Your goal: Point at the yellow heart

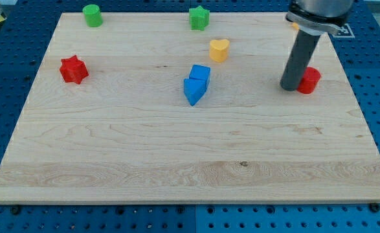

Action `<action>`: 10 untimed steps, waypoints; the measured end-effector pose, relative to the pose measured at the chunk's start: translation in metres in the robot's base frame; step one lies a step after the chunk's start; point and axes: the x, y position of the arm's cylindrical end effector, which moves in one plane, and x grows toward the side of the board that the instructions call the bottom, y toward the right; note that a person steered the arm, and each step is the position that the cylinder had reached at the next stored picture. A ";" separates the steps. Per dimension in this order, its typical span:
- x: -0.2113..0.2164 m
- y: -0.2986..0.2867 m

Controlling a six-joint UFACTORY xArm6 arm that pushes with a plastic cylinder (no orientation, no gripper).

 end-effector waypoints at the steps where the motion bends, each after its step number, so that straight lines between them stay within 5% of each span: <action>1: 0.000 0.026; 5: -0.004 -0.067; 10: -0.098 -0.100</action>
